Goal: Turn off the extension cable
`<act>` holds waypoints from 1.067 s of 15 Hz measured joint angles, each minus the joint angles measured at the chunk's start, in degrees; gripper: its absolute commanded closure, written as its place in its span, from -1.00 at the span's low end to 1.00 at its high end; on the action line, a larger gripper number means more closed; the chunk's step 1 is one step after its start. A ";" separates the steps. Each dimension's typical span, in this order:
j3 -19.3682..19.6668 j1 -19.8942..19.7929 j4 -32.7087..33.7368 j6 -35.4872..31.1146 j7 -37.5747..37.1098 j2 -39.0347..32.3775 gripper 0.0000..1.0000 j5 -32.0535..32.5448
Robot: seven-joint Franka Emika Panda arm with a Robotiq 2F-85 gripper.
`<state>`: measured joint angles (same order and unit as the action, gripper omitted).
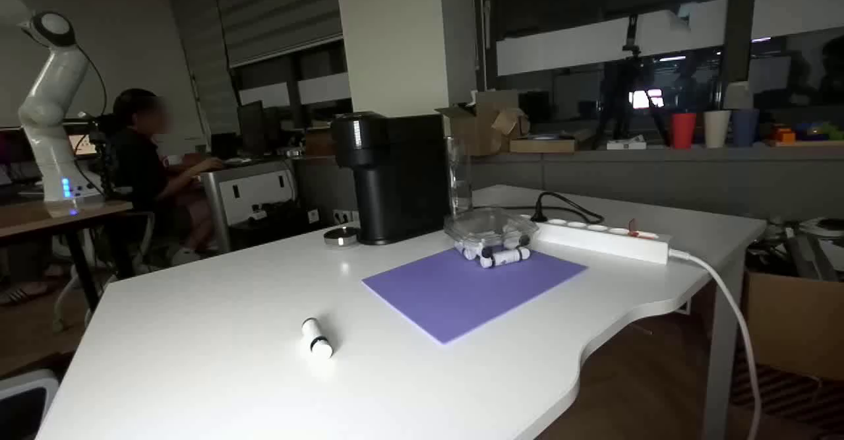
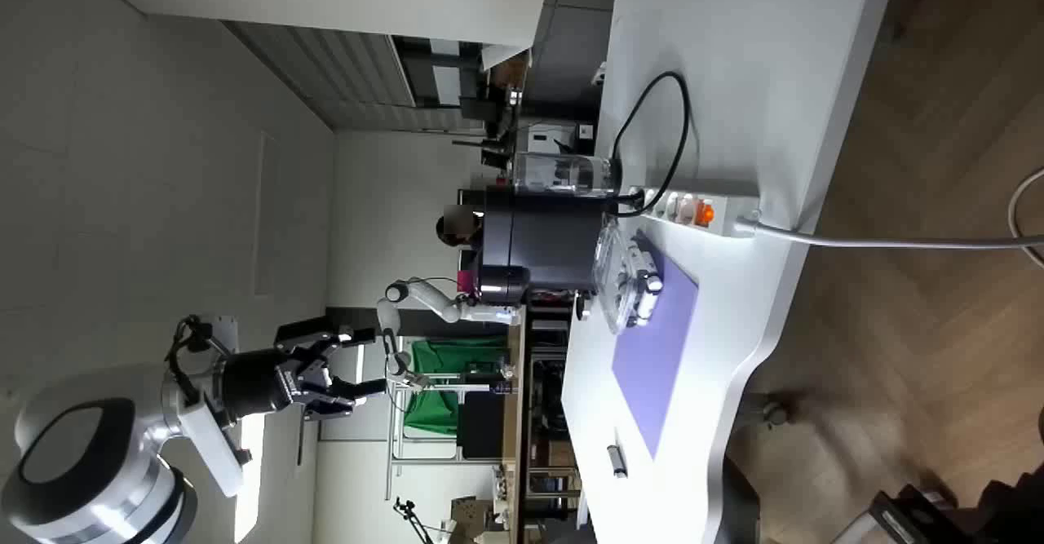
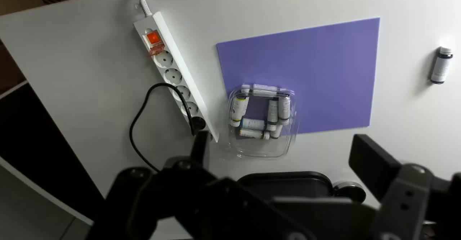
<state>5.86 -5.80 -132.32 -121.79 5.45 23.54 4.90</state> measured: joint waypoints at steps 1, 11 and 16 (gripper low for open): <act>0.00 0.00 0.01 -0.01 0.00 -0.01 -1.00 0.00; 0.21 0.02 0.03 0.02 1.21 -0.13 -1.00 -0.03; 7.04 0.10 2.22 0.11 21.37 -4.33 -1.00 -0.86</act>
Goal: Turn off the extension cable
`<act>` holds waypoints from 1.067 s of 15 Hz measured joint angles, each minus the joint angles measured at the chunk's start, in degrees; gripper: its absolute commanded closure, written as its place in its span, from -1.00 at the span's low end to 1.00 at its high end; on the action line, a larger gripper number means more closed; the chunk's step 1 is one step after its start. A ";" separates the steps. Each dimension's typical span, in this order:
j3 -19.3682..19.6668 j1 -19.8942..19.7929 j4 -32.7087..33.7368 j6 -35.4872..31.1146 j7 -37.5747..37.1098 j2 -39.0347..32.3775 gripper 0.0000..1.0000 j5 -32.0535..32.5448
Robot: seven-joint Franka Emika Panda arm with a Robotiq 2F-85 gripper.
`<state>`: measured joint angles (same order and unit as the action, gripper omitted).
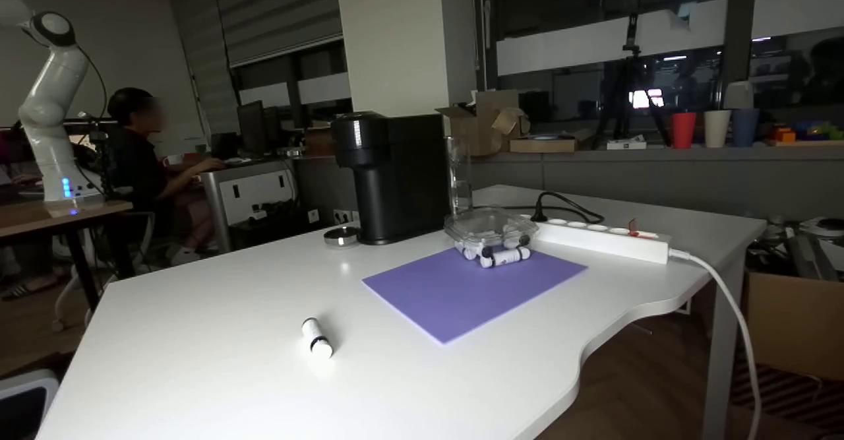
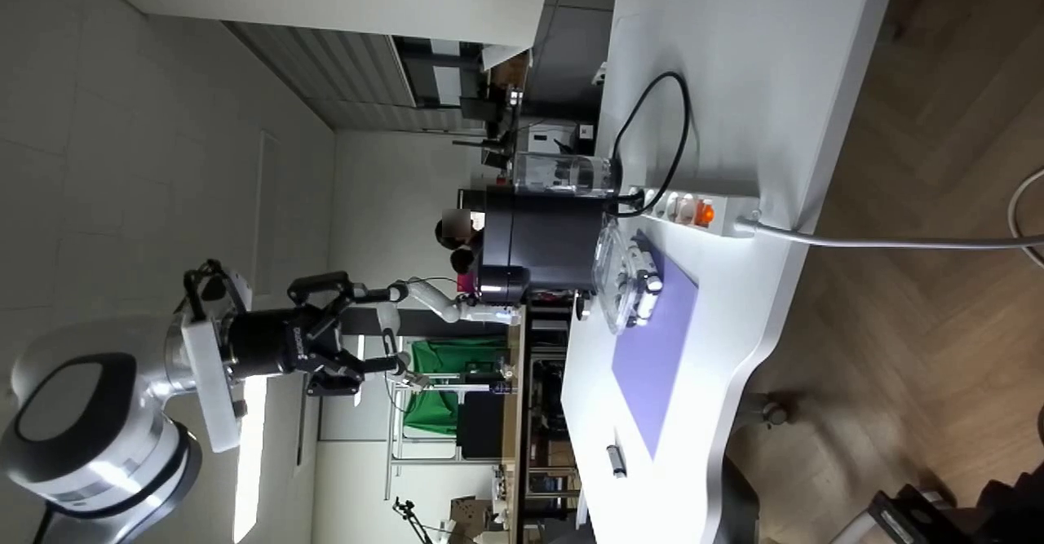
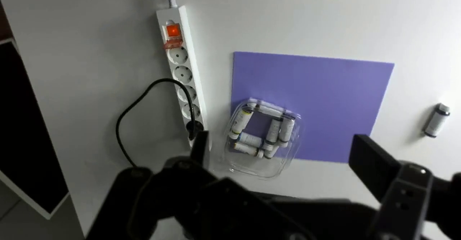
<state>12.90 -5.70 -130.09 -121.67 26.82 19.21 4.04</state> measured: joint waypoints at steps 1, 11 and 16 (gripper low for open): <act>1.78 -0.07 1.05 0.02 4.60 -1.56 -1.00 -0.02; 5.75 -2.73 12.35 3.69 18.63 -15.61 -1.00 -0.42; 5.51 -2.96 12.36 3.85 18.63 -15.61 -1.00 -0.44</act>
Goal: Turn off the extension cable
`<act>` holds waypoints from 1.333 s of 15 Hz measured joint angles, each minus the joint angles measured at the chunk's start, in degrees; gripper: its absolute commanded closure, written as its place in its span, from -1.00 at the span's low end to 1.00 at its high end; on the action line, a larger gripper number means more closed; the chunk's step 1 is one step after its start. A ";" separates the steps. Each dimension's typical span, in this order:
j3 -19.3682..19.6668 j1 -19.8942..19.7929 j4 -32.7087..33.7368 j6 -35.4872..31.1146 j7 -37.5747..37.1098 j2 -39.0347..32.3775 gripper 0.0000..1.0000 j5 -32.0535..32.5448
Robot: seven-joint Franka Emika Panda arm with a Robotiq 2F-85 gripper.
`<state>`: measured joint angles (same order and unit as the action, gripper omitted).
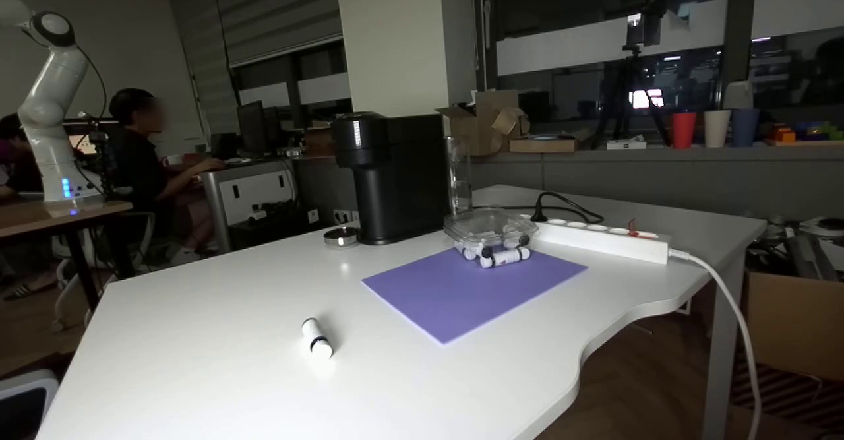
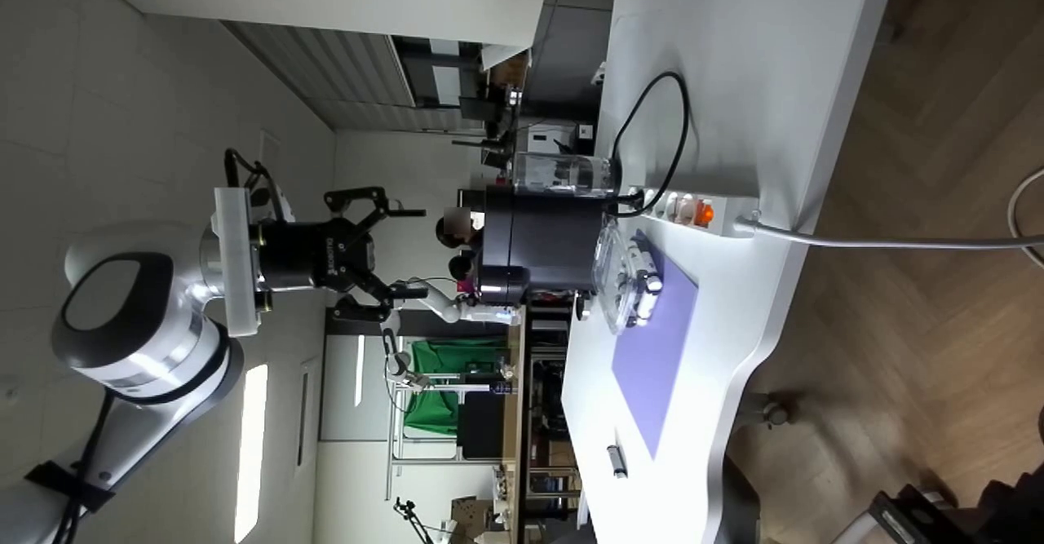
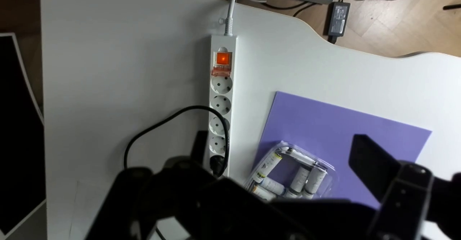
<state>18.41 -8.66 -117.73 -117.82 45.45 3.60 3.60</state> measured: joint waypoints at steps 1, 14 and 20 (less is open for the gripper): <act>-0.24 -0.34 -0.13 -0.11 0.38 -0.13 -1.00 -0.20; -4.49 -12.87 5.28 -15.29 19.61 -23.95 0.38 -23.01; -7.75 -15.85 10.09 -13.98 18.80 -31.90 1.00 -23.67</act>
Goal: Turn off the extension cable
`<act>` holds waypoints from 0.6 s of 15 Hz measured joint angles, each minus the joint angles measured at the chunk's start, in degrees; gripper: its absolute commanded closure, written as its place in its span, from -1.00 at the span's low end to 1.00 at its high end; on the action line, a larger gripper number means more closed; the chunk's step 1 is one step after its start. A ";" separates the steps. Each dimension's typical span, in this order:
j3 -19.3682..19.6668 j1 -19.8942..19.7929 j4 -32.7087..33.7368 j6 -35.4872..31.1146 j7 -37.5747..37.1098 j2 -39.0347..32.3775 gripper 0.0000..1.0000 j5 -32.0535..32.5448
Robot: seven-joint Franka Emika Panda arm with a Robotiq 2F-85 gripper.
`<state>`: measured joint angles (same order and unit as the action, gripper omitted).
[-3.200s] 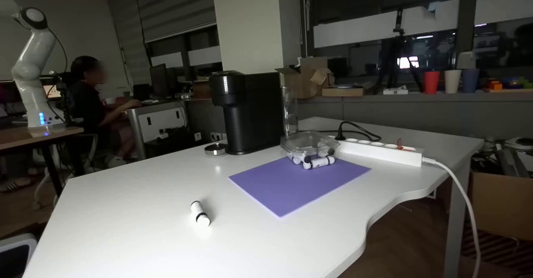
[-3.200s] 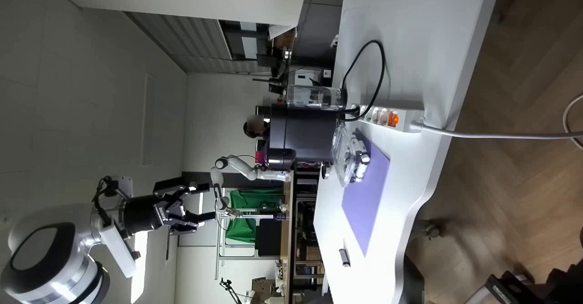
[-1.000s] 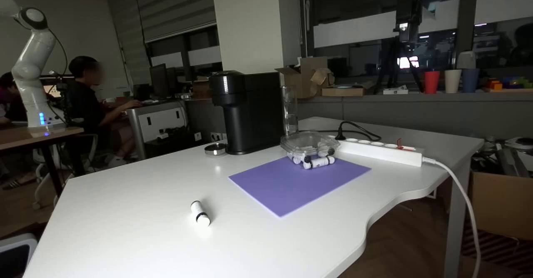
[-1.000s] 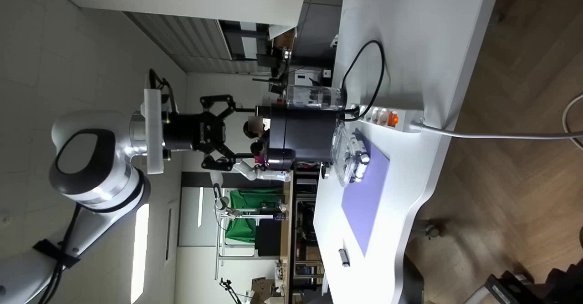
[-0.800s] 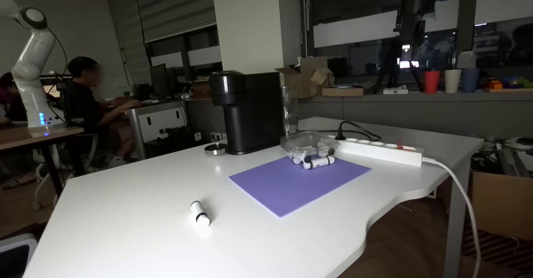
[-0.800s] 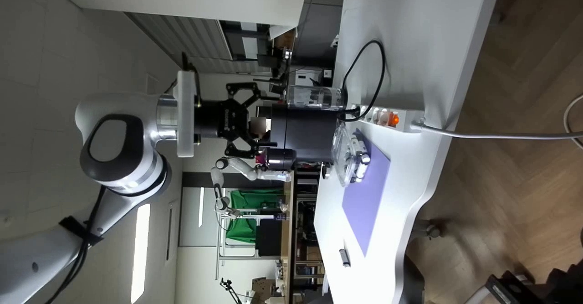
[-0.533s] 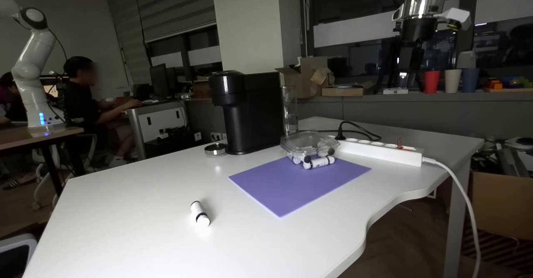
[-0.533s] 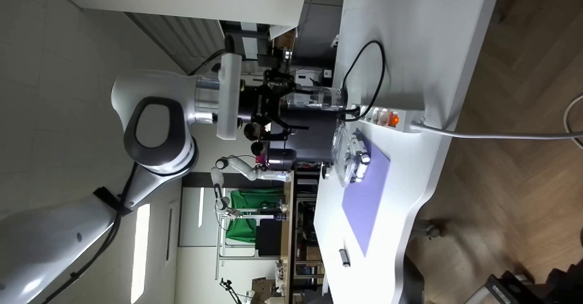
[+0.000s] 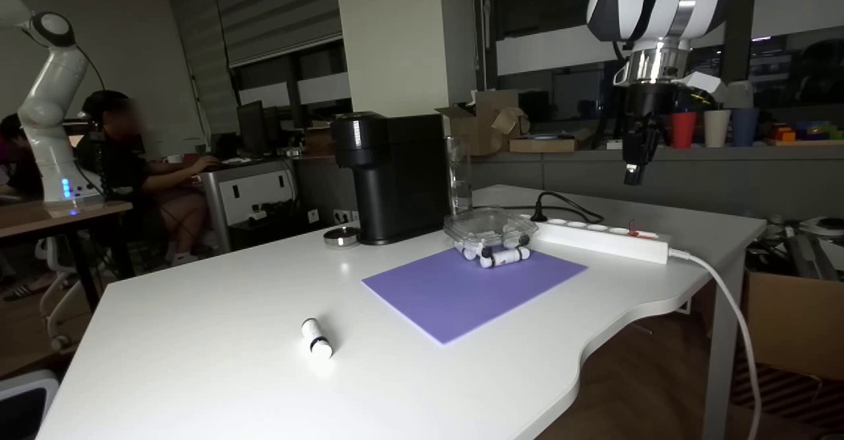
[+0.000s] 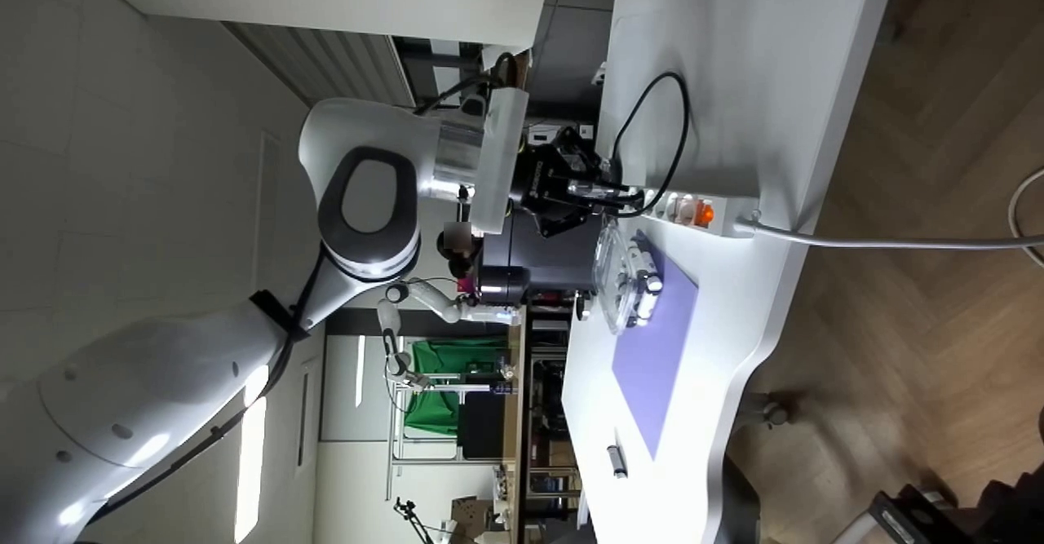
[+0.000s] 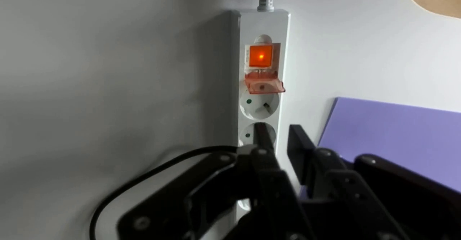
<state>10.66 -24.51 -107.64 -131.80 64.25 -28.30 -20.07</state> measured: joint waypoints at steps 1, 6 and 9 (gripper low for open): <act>-0.10 -0.16 0.30 0.50 -0.14 -0.63 1.00 0.02; -0.39 -1.17 0.48 3.15 -1.51 -2.05 1.00 0.11; -0.40 -1.74 0.39 3.16 -2.64 -2.51 1.00 0.08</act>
<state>10.26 -26.25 -107.25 -128.64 61.61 -30.81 -19.99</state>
